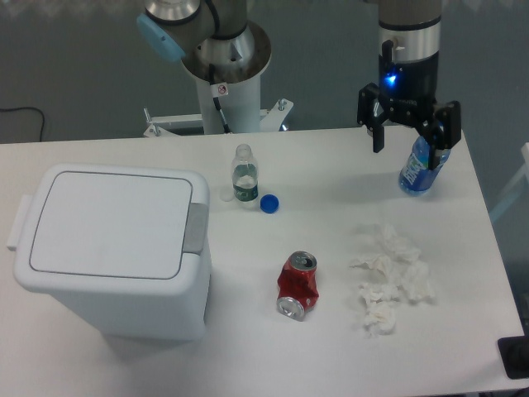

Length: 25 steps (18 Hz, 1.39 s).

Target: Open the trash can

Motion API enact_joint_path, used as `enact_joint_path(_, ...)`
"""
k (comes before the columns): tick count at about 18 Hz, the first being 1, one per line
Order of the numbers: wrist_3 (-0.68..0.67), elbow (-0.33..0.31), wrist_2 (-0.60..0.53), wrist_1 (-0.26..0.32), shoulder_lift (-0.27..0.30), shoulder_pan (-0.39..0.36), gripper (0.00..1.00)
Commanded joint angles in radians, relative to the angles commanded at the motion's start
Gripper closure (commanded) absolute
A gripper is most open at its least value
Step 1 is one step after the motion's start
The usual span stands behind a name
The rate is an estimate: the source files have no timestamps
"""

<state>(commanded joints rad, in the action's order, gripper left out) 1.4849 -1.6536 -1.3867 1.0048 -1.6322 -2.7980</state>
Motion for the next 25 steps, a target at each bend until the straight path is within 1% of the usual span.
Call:
enact_joint_path(3, -0.003, -0.002, -0.002, 0.003, 0.002, 0.002, 0.00)
enact_joint_path(5, -0.009, 0.000, -0.002, 0.003, 0.000, 0.018, 0.00)
enact_joint_path(8, -0.064, 0.006, 0.003, 0.000, -0.008, 0.032, 0.00)
enact_joint_path(11, -0.071, 0.011, 0.003, 0.000, -0.014, 0.051, 0.00)
enact_joint_path(13, -0.098, 0.024, 0.005, 0.000, -0.015, 0.058, 0.00)
enact_joint_path(14, -0.130, 0.037, 0.005, 0.000, -0.021, 0.073, 0.00)
enact_joint_path(16, -0.240, 0.066, 0.006, 0.000, -0.032, 0.100, 0.00)
enact_joint_path(19, -0.375, 0.118, 0.008, 0.000, -0.064, 0.144, 0.00)
enact_joint_path(21, -0.470, 0.133, 0.011, 0.000, -0.072, 0.175, 0.00)
enact_joint_path(23, -0.529, 0.155, 0.021, 0.000, -0.084, 0.189, 0.00)
enact_joint_path(25, -0.589, 0.166, 0.067, -0.003, -0.086, 0.196, 0.00)
